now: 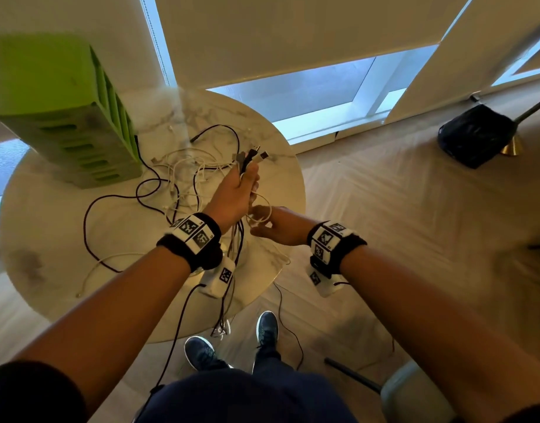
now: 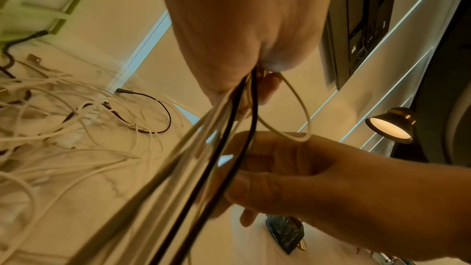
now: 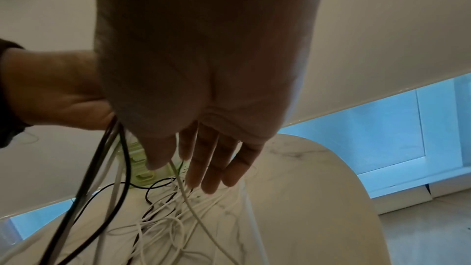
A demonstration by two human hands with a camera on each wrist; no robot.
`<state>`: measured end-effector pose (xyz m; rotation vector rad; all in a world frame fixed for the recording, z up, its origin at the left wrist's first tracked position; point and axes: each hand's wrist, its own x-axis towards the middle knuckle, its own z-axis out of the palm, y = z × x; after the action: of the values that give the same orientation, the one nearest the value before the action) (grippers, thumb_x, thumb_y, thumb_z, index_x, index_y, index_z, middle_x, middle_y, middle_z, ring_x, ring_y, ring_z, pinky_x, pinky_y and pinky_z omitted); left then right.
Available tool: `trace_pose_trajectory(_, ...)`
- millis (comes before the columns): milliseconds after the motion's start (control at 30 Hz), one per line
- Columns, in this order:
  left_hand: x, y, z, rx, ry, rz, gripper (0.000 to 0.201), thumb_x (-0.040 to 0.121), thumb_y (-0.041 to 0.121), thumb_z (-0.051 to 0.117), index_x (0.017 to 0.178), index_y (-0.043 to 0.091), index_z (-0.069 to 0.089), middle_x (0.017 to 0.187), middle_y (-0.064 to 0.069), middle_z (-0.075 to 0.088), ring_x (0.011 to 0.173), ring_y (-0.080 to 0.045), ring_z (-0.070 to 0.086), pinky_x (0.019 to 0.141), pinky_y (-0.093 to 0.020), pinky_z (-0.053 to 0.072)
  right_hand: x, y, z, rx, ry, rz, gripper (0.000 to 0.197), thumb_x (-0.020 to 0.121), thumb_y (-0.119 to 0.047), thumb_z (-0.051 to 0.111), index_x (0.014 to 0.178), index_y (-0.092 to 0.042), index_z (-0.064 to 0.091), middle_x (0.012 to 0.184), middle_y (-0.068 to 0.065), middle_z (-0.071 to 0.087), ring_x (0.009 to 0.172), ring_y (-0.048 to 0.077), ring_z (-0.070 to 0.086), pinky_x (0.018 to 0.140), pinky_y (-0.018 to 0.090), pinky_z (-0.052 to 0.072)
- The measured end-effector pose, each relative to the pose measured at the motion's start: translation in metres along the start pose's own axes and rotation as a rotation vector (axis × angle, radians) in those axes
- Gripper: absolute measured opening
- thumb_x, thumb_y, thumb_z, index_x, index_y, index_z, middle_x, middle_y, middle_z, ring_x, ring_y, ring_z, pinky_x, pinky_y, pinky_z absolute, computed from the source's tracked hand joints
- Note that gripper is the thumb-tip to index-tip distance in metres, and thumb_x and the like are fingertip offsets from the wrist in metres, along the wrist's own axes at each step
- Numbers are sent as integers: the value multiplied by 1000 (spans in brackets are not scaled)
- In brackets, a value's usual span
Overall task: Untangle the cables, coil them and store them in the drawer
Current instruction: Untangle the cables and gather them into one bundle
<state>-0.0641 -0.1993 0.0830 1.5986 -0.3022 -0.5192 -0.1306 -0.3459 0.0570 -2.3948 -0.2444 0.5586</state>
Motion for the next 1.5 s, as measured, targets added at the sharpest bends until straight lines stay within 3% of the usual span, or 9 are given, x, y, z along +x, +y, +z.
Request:
trace_pose_trajectory(167, -1, 0, -11, 72, 49, 15, 43, 107, 51, 38, 97, 13, 53, 75, 5, 57, 61, -8, 53, 56, -24, 43, -1, -1, 0, -58, -79, 10, 18, 103, -30, 52, 97, -20, 66, 86, -8, 64, 75, 7, 57, 78, 25, 42)
trace_pose_trajectory(400, -9, -18, -39, 156, 276, 84, 47, 96, 69, 47, 117, 29, 61, 92, -9, 69, 90, -28, 69, 72, -48, 53, -16, 23, -30, 57, 203, 169, 18, 101, -22, 54, 97, -13, 69, 81, -1, 69, 74, 13, 67, 70, 22, 51)
trace_pose_trajectory(467, -12, -20, -43, 104, 301, 53, 53, 91, 75, 49, 122, 35, 62, 87, -10, 68, 79, -35, 66, 70, -52, 54, -20, 28, -36, 17, 185, 234, 19, 100, -20, 53, 95, -11, 69, 76, -4, 66, 72, 13, 65, 69, 24, 48)
trace_pose_trajectory(533, -13, -15, -45, 44, 318, 15, 53, 92, 72, 50, 130, 36, 60, 69, 13, 58, 57, -11, 52, 54, -37, 47, -22, 33, -38, -13, 183, 287, 19, 100, -21, 53, 93, -13, 69, 77, -4, 66, 74, 14, 64, 75, 30, 52)
trace_pose_trajectory(800, -8, 3, -54, -204, 291, 2, 23, 106, 48, 46, 101, 26, 50, 70, 10, 34, 52, -6, 30, 46, -24, 32, -29, 37, -5, -544, -827, 563, 62, 82, -44, 79, 137, -24, 60, 131, -3, 67, 111, 20, 65, 102, 42, 50)
trace_pose_trajectory(967, -14, 9, -44, -255, 149, 2, 19, 110, 43, 38, 97, 29, 43, 66, 8, 24, 55, -9, 20, 50, -25, 22, -8, -7, -55, 15, -236, 331, 113, 72, -45, 87, 159, -24, 20, 161, -2, 31, 144, 19, 35, 117, 37, 33)
trace_pose_trajectory(1067, -17, 17, -33, -225, 108, 15, 21, 110, 45, 35, 121, 30, 45, 67, 7, 30, 57, -10, 29, 56, -27, 31, 8, -54, -36, 203, -259, 183, 101, 81, -47, 80, 159, -19, 22, 161, -2, 33, 143, 15, 36, 116, 31, 30)
trace_pose_trajectory(1200, -22, 29, -38, -195, 65, 57, 26, 110, 42, 34, 136, 37, 40, 69, 5, 34, 59, -12, 41, 65, -29, 49, 23, -68, -1, 383, -329, 86, 35, 102, -36, 56, 111, -4, 68, 117, 8, 71, 108, 13, 62, 108, 33, 43)
trace_pose_trajectory(1500, -28, 26, -64, -199, 115, 13, 11, 107, 29, 52, 115, 27, 46, 88, 1, 44, 70, -5, 53, 101, -46, 52, 57, -37, -5, 113, 256, 174, 34, 101, -40, 56, 74, -20, 48, 65, -2, 52, 62, 18, 51, 63, 37, 43)
